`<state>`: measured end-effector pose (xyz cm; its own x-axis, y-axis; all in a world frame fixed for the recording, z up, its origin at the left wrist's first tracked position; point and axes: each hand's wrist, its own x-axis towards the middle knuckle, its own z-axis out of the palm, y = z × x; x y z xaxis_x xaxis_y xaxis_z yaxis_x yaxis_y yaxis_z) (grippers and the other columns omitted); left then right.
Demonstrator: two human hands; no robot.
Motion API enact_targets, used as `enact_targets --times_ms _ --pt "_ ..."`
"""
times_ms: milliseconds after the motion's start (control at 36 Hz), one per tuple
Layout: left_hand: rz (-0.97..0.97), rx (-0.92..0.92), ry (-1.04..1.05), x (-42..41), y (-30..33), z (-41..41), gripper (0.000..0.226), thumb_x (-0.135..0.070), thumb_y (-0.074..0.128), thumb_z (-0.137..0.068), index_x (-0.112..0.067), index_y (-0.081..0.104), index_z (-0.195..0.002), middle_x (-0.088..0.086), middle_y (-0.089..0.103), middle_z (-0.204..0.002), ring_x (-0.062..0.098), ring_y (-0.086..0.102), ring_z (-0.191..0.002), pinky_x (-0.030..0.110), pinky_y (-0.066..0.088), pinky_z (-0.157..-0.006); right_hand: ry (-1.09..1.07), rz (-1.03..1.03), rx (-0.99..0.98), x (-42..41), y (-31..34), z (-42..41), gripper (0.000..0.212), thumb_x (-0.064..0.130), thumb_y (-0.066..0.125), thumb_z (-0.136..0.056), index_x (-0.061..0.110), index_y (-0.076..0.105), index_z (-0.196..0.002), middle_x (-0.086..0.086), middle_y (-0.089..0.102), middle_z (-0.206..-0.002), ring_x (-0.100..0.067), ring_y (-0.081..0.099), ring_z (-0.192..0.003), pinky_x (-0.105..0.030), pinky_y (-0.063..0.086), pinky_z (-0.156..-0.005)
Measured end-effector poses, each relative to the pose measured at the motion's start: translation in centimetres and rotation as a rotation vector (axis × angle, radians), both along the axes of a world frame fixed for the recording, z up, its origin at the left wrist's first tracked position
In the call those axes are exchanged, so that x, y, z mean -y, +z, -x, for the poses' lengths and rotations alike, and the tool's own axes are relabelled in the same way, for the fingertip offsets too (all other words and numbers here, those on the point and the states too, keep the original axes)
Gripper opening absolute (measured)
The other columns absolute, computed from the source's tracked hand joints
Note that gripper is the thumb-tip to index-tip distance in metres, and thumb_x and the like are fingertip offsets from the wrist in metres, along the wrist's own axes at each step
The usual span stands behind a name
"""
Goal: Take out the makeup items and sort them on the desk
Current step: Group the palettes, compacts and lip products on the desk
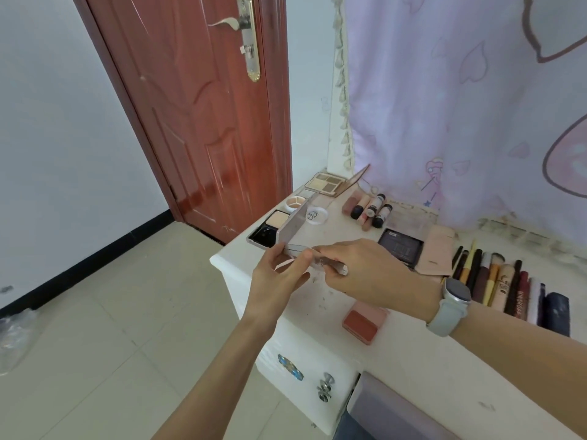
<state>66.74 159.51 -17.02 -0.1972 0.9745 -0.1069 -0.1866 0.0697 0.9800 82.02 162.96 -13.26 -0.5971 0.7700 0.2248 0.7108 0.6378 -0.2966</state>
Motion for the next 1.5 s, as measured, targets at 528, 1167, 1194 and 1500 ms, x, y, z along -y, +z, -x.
enact_targets --times_ms 528,1167,1194,1500 --pt "0.056 0.048 0.053 -0.5 -2.2 -0.2 0.031 -0.022 0.074 -0.080 -0.001 0.067 -0.102 0.018 0.069 -0.102 0.028 0.067 -0.098 0.031 0.055 -0.083 -0.003 -0.032 0.157 -1.1 -0.7 0.8 0.023 0.025 0.043 -0.086 0.015 0.060 -0.097 -0.001 0.065 -0.090 -0.027 0.056 -0.082 -0.031 0.041 -0.067" --pt "0.101 0.092 -0.013 -1.2 -2.2 1.4 0.016 -0.008 0.052 -0.095 -0.005 0.066 -0.102 0.012 0.067 -0.089 0.013 0.067 -0.073 0.021 0.056 -0.072 -0.130 0.261 -0.109 -4.9 -0.4 -0.7 0.025 0.016 0.050 -0.085 0.006 0.046 -0.063 -0.002 0.038 -0.056 -0.015 0.031 -0.054 -0.030 0.029 -0.055" --pt "0.099 -0.032 0.050 -1.4 -2.3 1.6 0.016 -0.008 0.053 -0.095 -0.007 0.066 -0.105 0.008 0.068 -0.087 0.009 0.067 -0.070 0.019 0.055 -0.070 -0.137 0.268 -0.116 -5.2 -0.5 -0.7 0.026 0.016 0.050 -0.087 0.003 0.047 -0.065 -0.003 0.038 -0.056 -0.015 0.030 -0.054 -0.030 0.029 -0.055" --pt "-0.516 -1.379 0.021 -1.8 -6.5 1.4 0.037 -0.037 0.049 -0.085 -0.019 0.063 -0.114 0.001 0.061 -0.124 0.020 0.048 -0.120 0.037 0.043 -0.086 -0.153 0.269 -0.138 -6.9 -0.9 0.3 0.027 0.017 0.049 -0.090 -0.006 0.057 -0.077 -0.017 0.050 -0.063 -0.023 0.045 -0.052 -0.031 0.035 -0.056"
